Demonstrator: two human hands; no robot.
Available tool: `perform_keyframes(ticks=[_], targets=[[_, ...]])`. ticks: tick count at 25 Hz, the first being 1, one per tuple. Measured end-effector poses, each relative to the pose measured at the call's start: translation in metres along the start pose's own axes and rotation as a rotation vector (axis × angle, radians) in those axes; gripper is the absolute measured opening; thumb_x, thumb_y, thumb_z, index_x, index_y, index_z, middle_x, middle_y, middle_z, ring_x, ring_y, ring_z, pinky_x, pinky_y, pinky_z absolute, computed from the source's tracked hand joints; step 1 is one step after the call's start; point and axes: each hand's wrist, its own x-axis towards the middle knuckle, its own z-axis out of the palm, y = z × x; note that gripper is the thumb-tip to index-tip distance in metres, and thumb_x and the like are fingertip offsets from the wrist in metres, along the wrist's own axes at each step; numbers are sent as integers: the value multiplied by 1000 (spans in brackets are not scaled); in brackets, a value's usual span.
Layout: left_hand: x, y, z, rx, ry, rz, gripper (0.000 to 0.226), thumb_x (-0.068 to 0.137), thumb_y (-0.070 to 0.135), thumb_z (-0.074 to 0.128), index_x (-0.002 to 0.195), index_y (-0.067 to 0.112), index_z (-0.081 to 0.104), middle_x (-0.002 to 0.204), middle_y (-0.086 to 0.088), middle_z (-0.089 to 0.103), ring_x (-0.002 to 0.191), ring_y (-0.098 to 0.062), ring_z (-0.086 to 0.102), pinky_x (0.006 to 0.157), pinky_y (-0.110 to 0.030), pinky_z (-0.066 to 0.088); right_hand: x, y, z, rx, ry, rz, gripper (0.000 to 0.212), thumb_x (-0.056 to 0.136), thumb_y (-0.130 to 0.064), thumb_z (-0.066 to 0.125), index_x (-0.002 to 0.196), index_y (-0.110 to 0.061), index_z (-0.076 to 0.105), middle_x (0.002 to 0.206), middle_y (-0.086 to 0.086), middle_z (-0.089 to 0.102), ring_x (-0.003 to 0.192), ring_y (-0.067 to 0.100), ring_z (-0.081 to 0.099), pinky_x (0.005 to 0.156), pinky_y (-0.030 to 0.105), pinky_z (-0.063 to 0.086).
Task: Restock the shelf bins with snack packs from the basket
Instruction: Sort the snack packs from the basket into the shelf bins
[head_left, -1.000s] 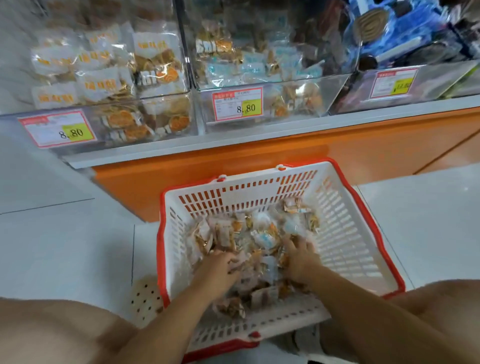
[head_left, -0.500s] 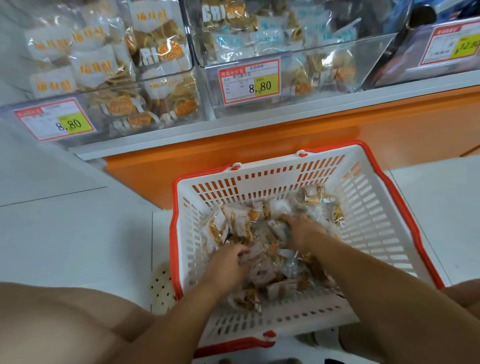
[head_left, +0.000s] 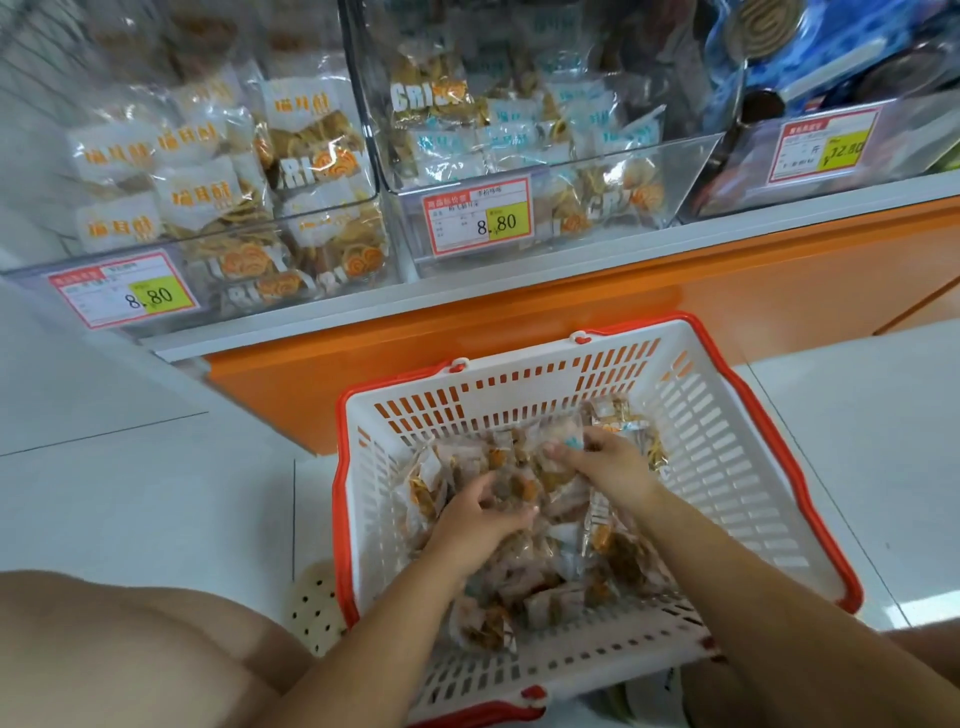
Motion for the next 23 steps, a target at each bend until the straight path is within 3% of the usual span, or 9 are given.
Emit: perform_keyframes(ticks=[3, 5, 7, 9, 12, 15, 18, 21, 23], targets=[[-3, 18, 0, -463, -90, -27, 74, 71, 38, 84, 136, 20, 54, 127, -1, 64, 109, -20, 66, 91, -36, 55, -23, -13, -2, 184, -46, -35, 41, 83, -36, 74, 59, -11, 52, 59, 3, 52, 56, 15, 60, 55, 20, 50], [-10, 27, 0, -596, -136, 4, 47, 81, 15, 76, 126, 11, 62, 111, -5, 73, 97, -22, 72, 79, -30, 58, -29, -10, -3, 239, -48, -58, 53, 79, -54, 72, 72, -2, 66, 78, 17, 69, 75, 37, 67, 74, 41, 58], [-17, 31, 0, -609, -179, 36, 38, 83, 10, 73, 120, 10, 64, 106, -6, 75, 93, -22, 73, 74, -28, 59, -34, -8, -6, 280, -42, -59, 80, 69, -70, 71, 92, 6, 67, 97, 34, 66, 85, 50, 63, 87, 56, 53], [-23, 34, 0, -640, -204, 54, 40, 79, 13, 74, 118, 9, 65, 107, -7, 74, 91, -22, 73, 71, -27, 59, -40, -10, -10, 316, -42, -65, 99, 60, -75, 73, 95, 16, 58, 98, 41, 60, 79, 52, 60, 85, 51, 55], [-31, 37, -1, -652, -207, 70, 42, 77, 14, 74, 117, 7, 65, 109, -9, 74, 91, -23, 72, 69, -27, 60, -51, -17, -13, 319, -20, -106, 110, 50, -78, 75, 91, 21, 53, 81, 34, 58, 66, 34, 52, 57, 30, 49], [-39, 38, -1, -663, -203, 89, 29, 84, 8, 70, 112, 9, 67, 107, -10, 74, 88, -23, 72, 68, -27, 60, -59, -21, -12, 352, -10, -111, 103, 54, -72, 76, 93, 21, 54, 84, 30, 57, 66, 29, 49, 51, 30, 51], [-45, 40, -2, -659, -173, 113, 27, 86, 7, 69, 113, 8, 68, 107, -12, 74, 90, -26, 72, 70, -29, 61, -69, -28, -12, 432, -63, -62, 67, 73, -56, 73, 99, 6, 69, 101, 32, 66, 86, 36, 61, 85, 56, 53], [-54, 49, -5, -663, -90, 165, 23, 87, 7, 68, 111, 9, 68, 106, -12, 74, 96, -29, 72, 74, -32, 61, -77, -37, -14, 415, -129, -71, 34, 87, -41, 66, 110, -16, 71, 111, 10, 72, 108, 31, 66, 101, 54, 47], [-63, 59, -11, -652, -37, 224, 21, 87, 10, 69, 108, 12, 68, 103, -7, 75, 95, -25, 72, 76, -33, 60, -86, -51, -13, 351, -151, -123, 41, 81, -39, 72, 118, -22, 65, 110, 1, 73, 105, 23, 68, 99, 50, 50]])
